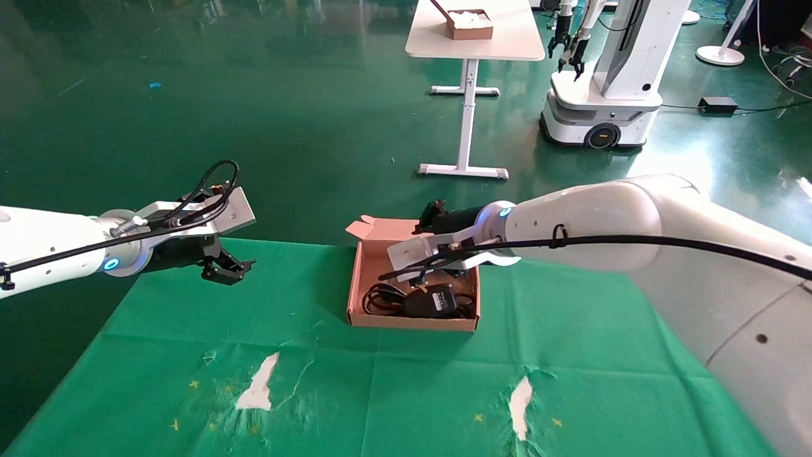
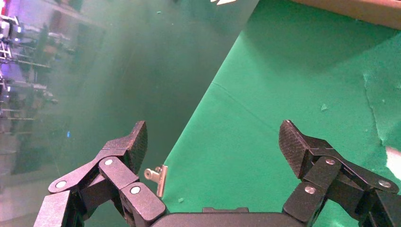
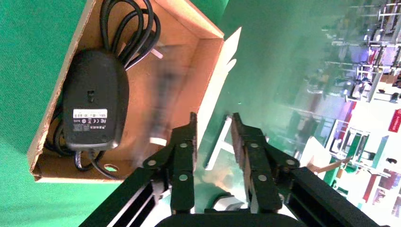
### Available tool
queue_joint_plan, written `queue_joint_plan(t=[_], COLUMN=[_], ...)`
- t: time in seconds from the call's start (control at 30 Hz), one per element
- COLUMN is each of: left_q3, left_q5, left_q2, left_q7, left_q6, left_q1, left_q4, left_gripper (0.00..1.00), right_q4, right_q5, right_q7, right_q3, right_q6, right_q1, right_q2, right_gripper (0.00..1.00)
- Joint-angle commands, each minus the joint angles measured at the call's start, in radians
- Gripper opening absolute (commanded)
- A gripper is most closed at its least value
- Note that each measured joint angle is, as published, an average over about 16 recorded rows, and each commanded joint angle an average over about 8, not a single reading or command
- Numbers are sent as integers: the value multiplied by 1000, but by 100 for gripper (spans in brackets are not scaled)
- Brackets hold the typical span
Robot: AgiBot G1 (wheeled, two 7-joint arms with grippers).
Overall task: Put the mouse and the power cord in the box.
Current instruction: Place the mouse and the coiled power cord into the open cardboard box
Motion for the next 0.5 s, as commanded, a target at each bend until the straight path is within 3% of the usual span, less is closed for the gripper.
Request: queue_joint_plan(t=[0.03, 0.3, 0.5], left_q3=[0, 0, -1], left_q5=[-1, -2, -2], left_q2=[0, 1, 1], left_q7=[0, 1, 1], left_q6=[0, 0, 0], left_q1=[0, 0, 0], left_q4=[1, 2, 2], left_gripper=[100, 100, 100], right_q4=[1, 7, 48], right_q5=[1, 13, 89], right_q7=[0, 2, 25], right_q3=[3, 18, 72], right_q6=[-4, -18, -67], right_q1=[1, -5, -48], right_q2=[0, 8, 57], right_gripper=[100, 100, 100])
